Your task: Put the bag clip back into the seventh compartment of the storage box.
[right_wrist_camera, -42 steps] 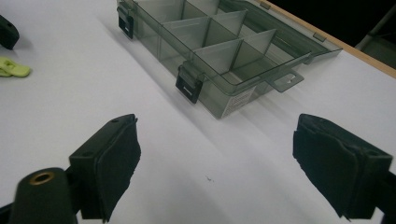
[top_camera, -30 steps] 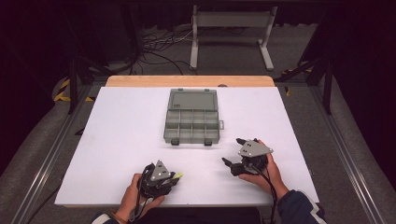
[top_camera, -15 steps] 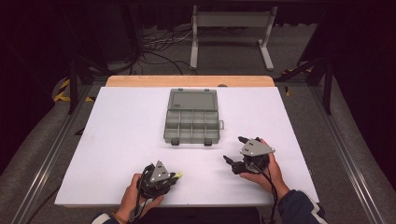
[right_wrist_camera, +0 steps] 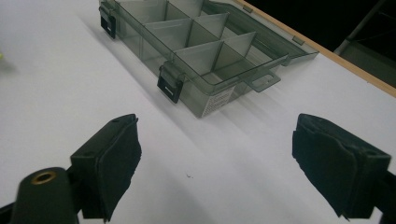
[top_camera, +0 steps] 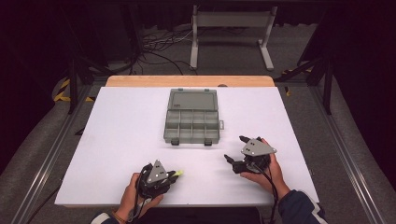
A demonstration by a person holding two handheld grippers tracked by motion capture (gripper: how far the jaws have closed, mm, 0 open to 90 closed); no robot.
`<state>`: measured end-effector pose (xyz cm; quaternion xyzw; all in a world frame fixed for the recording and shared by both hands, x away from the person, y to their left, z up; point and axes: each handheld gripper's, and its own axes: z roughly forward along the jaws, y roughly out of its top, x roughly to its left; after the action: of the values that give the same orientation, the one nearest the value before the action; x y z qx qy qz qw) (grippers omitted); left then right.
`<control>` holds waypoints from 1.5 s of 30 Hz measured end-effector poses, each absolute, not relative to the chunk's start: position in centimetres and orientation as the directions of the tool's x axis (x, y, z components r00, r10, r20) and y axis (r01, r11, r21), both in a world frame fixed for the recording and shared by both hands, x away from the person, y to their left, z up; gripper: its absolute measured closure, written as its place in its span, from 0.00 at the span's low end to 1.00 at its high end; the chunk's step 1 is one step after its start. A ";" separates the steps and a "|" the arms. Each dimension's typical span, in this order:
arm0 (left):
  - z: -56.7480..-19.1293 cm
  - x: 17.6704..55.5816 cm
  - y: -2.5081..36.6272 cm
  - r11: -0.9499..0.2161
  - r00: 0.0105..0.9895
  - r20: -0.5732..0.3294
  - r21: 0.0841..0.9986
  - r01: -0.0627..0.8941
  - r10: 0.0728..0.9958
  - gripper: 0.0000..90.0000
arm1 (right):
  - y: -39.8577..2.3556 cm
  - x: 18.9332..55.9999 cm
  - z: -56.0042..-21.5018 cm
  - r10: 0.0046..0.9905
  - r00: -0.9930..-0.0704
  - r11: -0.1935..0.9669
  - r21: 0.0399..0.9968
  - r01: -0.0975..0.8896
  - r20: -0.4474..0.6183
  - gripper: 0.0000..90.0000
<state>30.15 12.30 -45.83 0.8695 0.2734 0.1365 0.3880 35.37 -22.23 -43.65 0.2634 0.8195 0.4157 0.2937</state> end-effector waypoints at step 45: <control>-43.5 32.8 12.5 -0.492 0.776 0.050 0.798 0.347 0.629 0.87 | -22.6 34.9 -42.9 0.694 -0.664 0.488 0.859 0.151 -0.278 0.14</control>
<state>32.85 12.51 -43.50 0.8467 0.2881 0.1702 0.4136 34.86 -22.63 -42.92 0.2631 0.8032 0.4320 0.3147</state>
